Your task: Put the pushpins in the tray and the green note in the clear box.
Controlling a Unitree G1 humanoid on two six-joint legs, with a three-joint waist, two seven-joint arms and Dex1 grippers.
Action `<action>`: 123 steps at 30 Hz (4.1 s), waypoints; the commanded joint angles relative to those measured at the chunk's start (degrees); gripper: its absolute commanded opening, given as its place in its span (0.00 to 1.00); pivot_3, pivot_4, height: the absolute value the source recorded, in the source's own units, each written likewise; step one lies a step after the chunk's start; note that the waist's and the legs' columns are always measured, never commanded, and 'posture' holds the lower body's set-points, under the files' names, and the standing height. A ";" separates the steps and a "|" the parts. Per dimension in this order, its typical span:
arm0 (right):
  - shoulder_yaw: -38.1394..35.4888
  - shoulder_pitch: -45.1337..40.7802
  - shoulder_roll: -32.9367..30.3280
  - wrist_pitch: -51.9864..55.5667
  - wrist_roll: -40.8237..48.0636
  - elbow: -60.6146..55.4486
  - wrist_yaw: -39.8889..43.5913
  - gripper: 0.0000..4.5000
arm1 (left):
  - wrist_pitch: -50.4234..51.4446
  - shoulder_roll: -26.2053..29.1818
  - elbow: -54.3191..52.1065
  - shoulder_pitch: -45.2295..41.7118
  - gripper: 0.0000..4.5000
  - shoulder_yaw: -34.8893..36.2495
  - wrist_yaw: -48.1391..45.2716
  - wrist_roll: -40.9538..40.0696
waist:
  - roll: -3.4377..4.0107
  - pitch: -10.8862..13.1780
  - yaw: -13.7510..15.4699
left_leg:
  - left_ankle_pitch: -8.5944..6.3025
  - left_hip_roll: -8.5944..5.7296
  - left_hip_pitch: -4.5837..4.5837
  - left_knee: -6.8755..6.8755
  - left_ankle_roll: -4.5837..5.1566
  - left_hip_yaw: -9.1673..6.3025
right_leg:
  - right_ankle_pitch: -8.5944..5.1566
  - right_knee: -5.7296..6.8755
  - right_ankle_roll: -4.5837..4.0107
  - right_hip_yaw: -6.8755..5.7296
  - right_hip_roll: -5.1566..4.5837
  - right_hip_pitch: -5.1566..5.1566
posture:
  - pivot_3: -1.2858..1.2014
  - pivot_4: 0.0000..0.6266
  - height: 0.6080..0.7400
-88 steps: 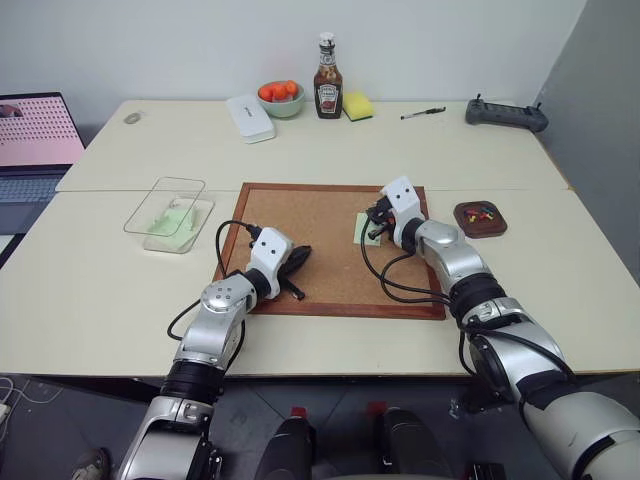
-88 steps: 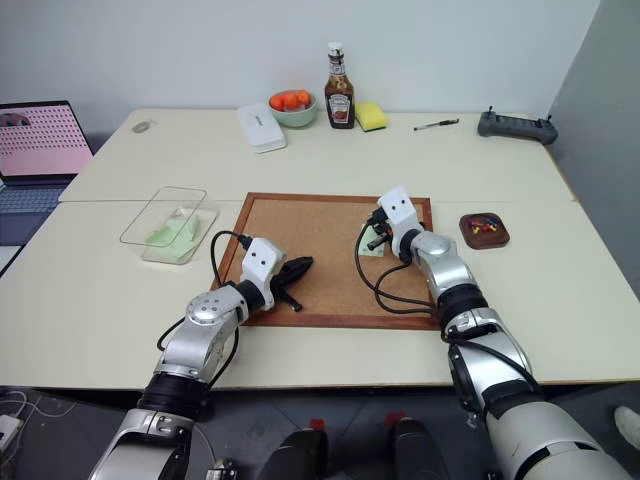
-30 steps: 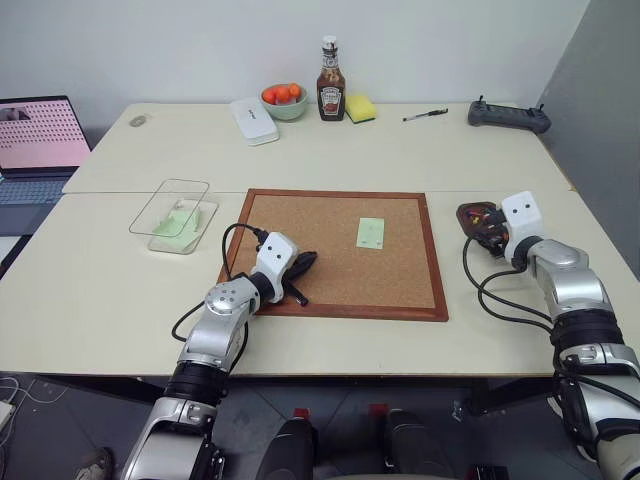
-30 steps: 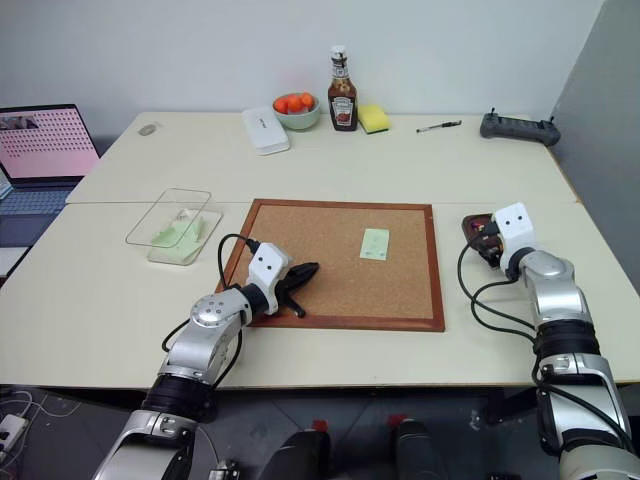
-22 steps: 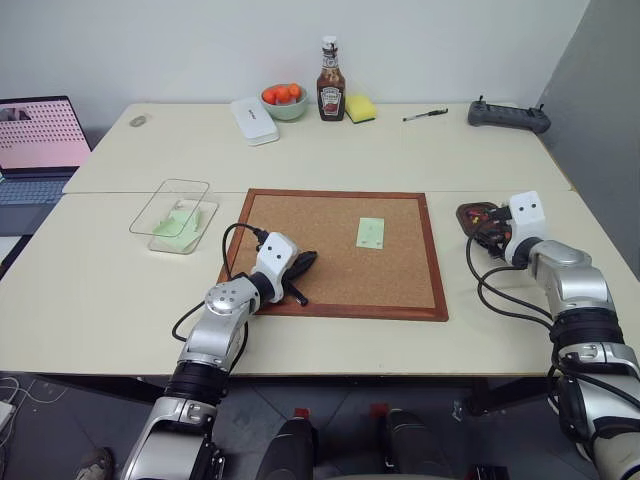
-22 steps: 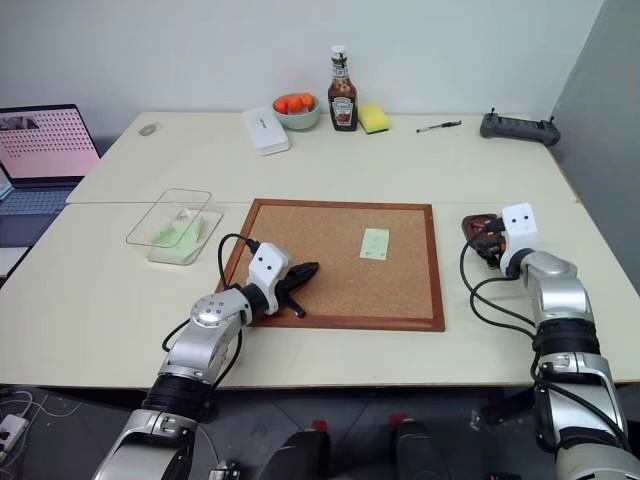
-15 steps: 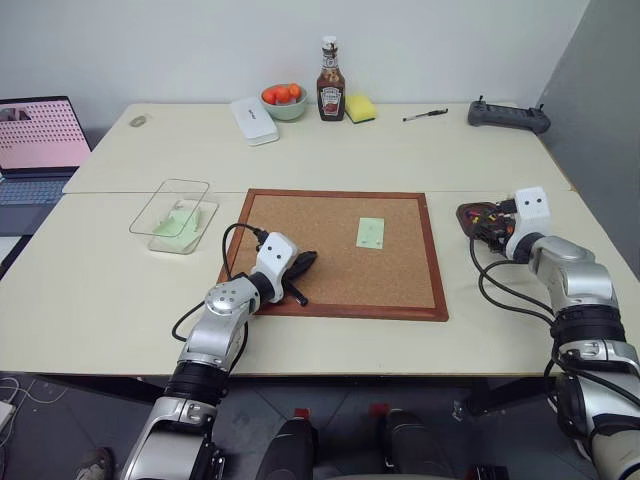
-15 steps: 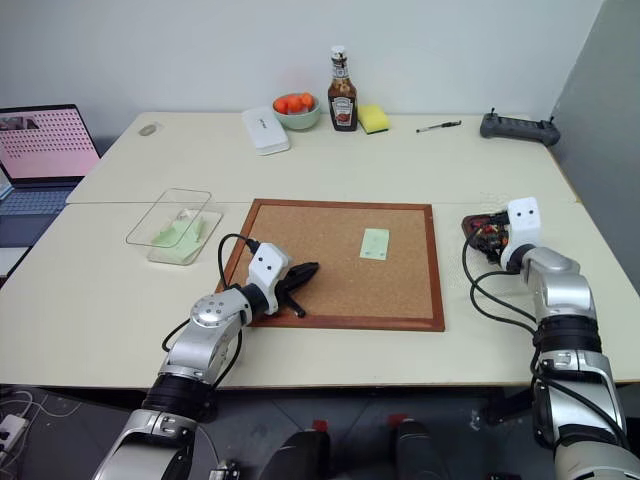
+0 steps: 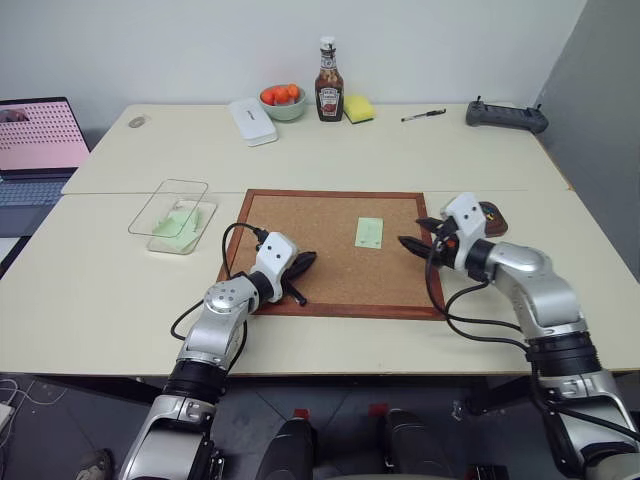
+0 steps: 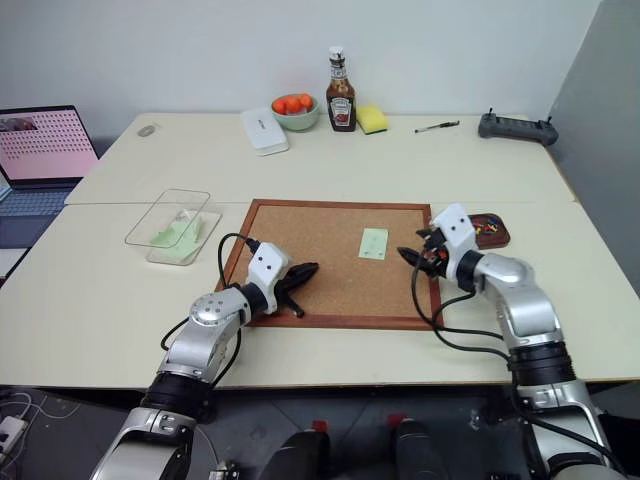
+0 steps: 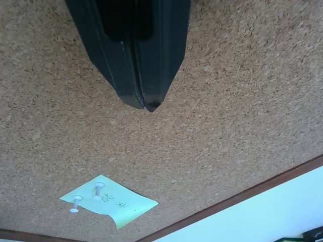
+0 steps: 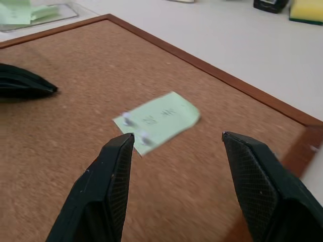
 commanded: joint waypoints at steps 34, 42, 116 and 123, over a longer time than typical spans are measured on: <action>2.43 -3.65 8.76 -14.62 -5.46 12.52 -2.07 0.00 | 1.00 0.11 0.02 1.97 0.00 -0.96 0.71 0.86 | 0.00 0.00 -0.02 | 0.00 0.00 0.01 -0.01 0.00 -0.02 | 0.00 0.00 -0.01 0.01 0.00 -0.02 | 0.52 0.24 1.00; 1.78 -2.98 9.18 -13.74 -4.08 8.38 -1.56 0.00 | 1.07 -0.06 0.04 2.00 0.00 -1.30 0.79 1.14 | 0.01 -0.01 -0.03 | 0.00 0.00 0.02 -0.02 0.00 -0.02 | 0.00 0.01 -0.01 0.00 0.00 -0.03 | 0.52 0.24 1.00; 2.58 0.48 0.70 -2.92 -6.29 -2.78 -0.11 0.80 | 0.61 1.36 0.55 1.73 0.00 -1.58 0.21 1.04 | 0.06 -0.05 -0.13 | 0.03 -0.04 0.00 0.00 0.05 0.02 | 0.01 -0.04 0.02 0.03 -0.04 0.02 | 0.52 0.24 1.00; 4.33 -2.60 9.54 -7.24 -9.15 7.62 -6.32 0.80 | 0.80 1.43 0.45 1.73 0.00 -1.53 0.13 0.98 | 0.05 -0.05 -0.07 | 0.03 -0.03 0.01 -0.01 0.05 0.00 | 0.01 -0.01 0.02 0.03 -0.02 -0.01 | 0.52 0.24 1.00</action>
